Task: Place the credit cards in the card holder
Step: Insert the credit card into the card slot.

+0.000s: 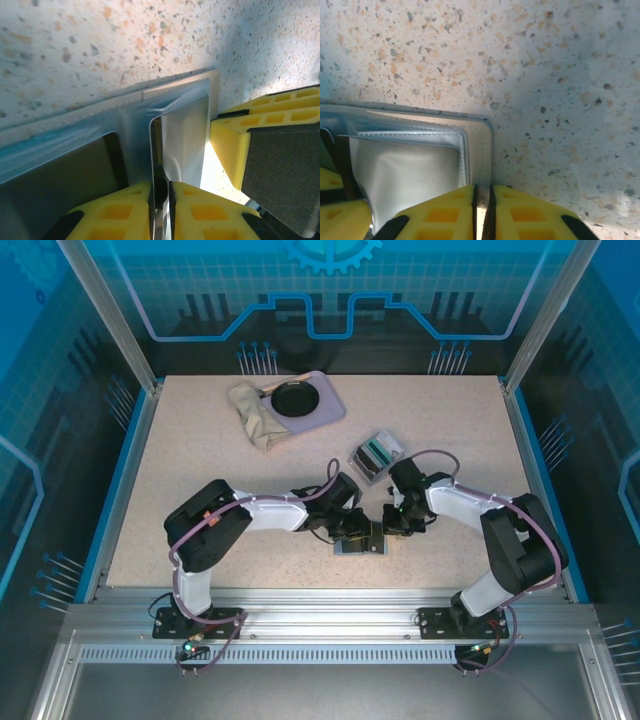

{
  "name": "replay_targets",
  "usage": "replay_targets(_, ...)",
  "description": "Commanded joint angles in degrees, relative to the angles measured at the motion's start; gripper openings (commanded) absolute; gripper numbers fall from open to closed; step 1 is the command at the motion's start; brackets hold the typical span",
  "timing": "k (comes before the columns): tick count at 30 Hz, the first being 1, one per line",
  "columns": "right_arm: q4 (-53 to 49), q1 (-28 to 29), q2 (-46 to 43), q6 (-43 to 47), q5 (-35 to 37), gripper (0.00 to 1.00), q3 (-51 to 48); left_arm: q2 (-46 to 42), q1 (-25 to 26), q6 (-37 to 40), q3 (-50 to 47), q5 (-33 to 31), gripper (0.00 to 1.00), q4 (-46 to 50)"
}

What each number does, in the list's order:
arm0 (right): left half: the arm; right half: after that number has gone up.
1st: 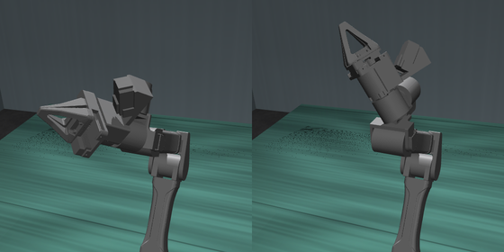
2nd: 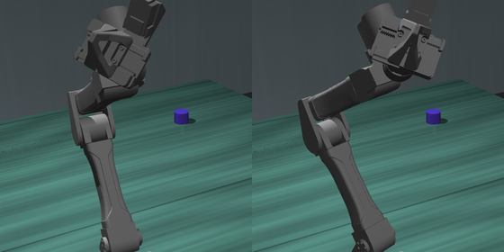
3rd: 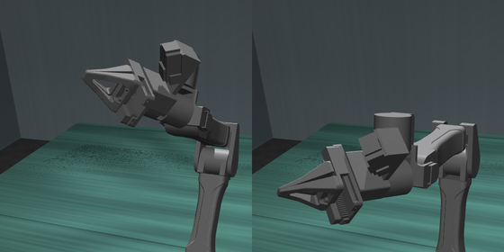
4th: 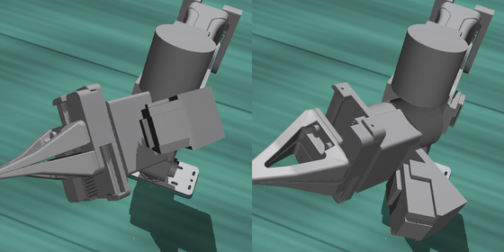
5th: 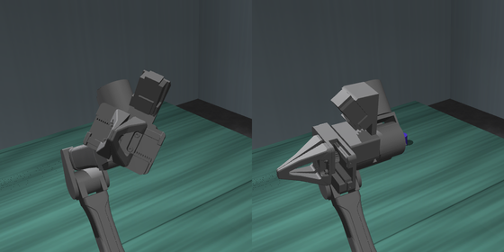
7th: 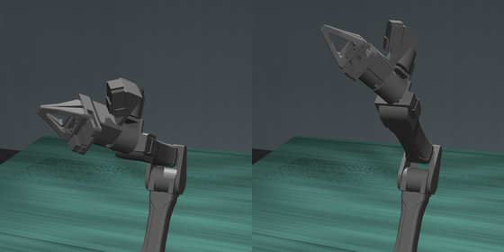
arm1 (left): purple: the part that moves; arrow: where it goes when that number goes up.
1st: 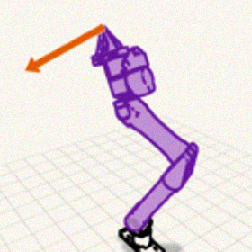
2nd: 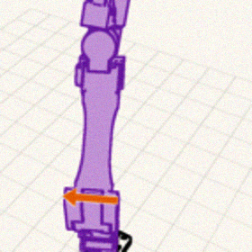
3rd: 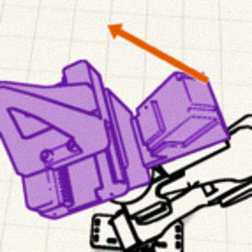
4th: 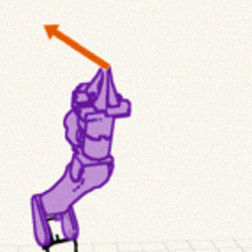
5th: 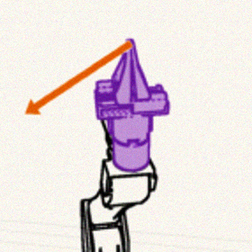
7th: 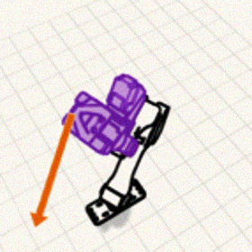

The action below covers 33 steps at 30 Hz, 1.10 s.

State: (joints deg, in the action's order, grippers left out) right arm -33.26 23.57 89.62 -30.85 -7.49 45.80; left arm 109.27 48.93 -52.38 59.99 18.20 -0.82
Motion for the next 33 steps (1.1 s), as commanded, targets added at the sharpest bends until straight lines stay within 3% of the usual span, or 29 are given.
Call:
replay_targets(1,1.9,0.2,1.8,-1.9,-4.9,0.12,-3.0,1.3,1.3,-0.6,2.0,1.3,0.18,1.9)
replay_targets(9,2.0,0.1,0.5,-3.2,-5.0,0.11,-3.4,0.9,1.4,-1.3,2.5,2.2,0.28,2.0)
replay_targets(17,-3.5,-0.1,-4.3,0.3,0.9,0.35,-0.2,-8.8,1.3,3.6,1.5,-6.8,0.49,10.3)
replay_targets(24,-6.9,0.1,-7.4,3.1,-1.5,0.49,1.8,-15.9,-0.7,5.2,-1.4,-12.1,0.61,17.1)
replay_targets(28,-7.4,1.0,-6.6,3.2,-2.2,0.56,1.9,-17.3,-3.7,2.0,-6.3,-11.3,0.64,17.2)
replay_targets(33,-6.4,1.5,-3.2,3.3,-3.5,0.54,1.8,-16.5,-5.6,-0.7,-10.3,-7.0,0.65,13.2)
